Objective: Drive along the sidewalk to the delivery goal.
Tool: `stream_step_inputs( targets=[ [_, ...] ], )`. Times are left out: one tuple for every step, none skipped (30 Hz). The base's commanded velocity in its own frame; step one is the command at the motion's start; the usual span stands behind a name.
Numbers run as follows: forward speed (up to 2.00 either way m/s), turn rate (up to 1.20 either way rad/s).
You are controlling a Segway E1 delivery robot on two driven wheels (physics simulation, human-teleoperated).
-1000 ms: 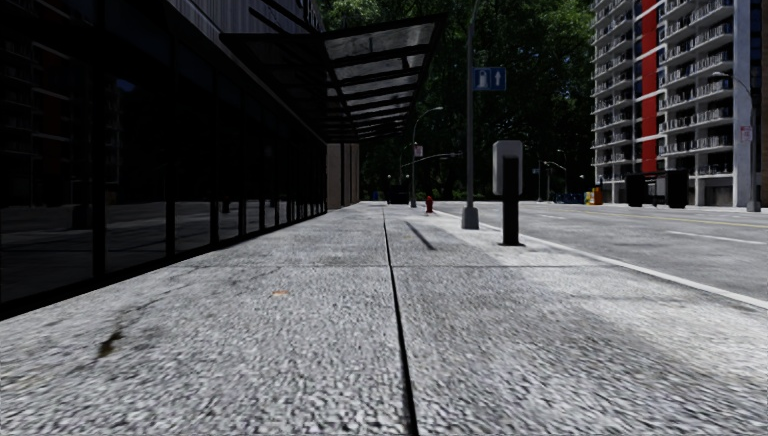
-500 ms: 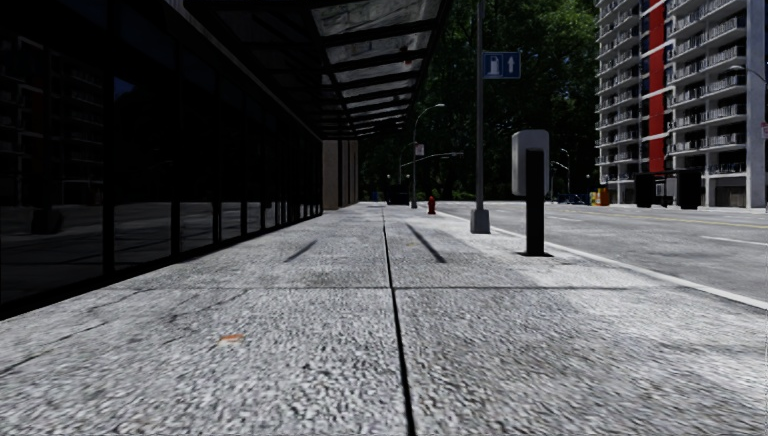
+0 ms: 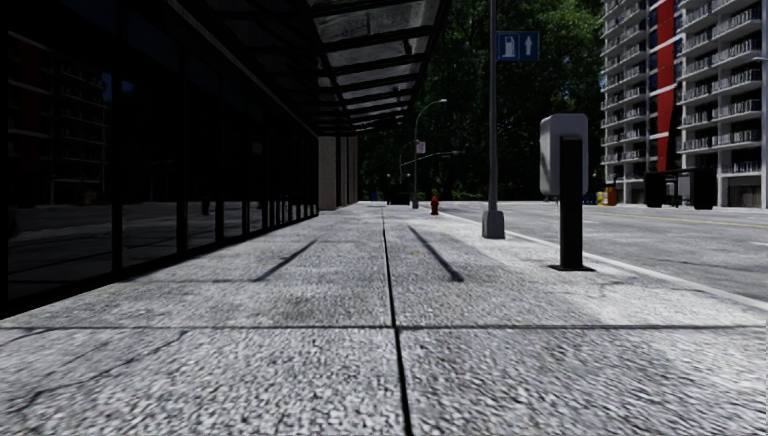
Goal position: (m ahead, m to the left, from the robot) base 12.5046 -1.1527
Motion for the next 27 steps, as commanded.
stream_step_inputs(
  targets=[
    [2.00, 0.00],
    [2.00, 0.00],
    [2.00, 0.00],
    [2.00, 0.00],
    [2.00, 0.00],
    [2.00, 0.00],
    [2.00, 0.00],
    [2.00, 0.00],
    [2.00, 0.00],
    [2.00, 0.00],
    [2.00, 0.00],
    [2.00, 0.00],
    [2.00, 0.00],
    [2.00, 0.00],
    [2.00, 0.00],
    [2.00, 0.00],
    [2.00, 0.00],
    [2.00, 0.00],
    [2.00, -0.13],
    [2.00, -0.22],
    [2.00, -0.22],
    [2.00, -0.24],
    [2.00, -0.25],
    [2.00, -0.25],
    [2.00, -0.25],
    [2.00, -0.25],
    [2.00, -0.25]
  ],
)
